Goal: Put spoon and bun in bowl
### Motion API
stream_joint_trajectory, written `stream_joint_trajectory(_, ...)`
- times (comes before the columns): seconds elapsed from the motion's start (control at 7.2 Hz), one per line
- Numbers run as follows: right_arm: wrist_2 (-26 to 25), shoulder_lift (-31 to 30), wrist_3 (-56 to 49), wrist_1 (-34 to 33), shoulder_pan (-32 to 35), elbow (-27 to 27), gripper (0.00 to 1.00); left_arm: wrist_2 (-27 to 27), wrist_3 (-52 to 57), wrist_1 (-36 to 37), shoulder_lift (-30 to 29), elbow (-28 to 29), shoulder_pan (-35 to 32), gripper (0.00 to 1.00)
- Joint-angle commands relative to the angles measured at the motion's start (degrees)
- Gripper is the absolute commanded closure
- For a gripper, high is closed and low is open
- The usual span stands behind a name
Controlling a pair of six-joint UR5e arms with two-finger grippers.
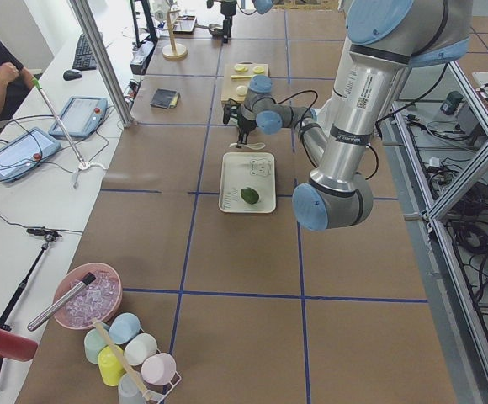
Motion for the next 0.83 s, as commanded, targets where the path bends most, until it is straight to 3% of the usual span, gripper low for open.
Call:
stream_joint_trajectory(0.0, -9.6, 1.1, 8.2, 5.7, -8.6, -1.2, 0.0, -0.1, -6.5, -0.5, -5.6, 0.3, -1.1, 1.0)
stream_joint_trajectory(0.42, -16.7, 1.2, 11.8, 9.0, -16.0, -3.8, 0.0, 0.1, -18.9, -16.2, -9.6, 9.6, -0.9, 1.0)
stream_joint_trajectory(0.69, -17.8, 1.3, 11.9, 9.0, -18.2, -4.5, 0.0, 0.4, -22.4, -17.9, -12.8, 14.1, -0.7, 1.0)
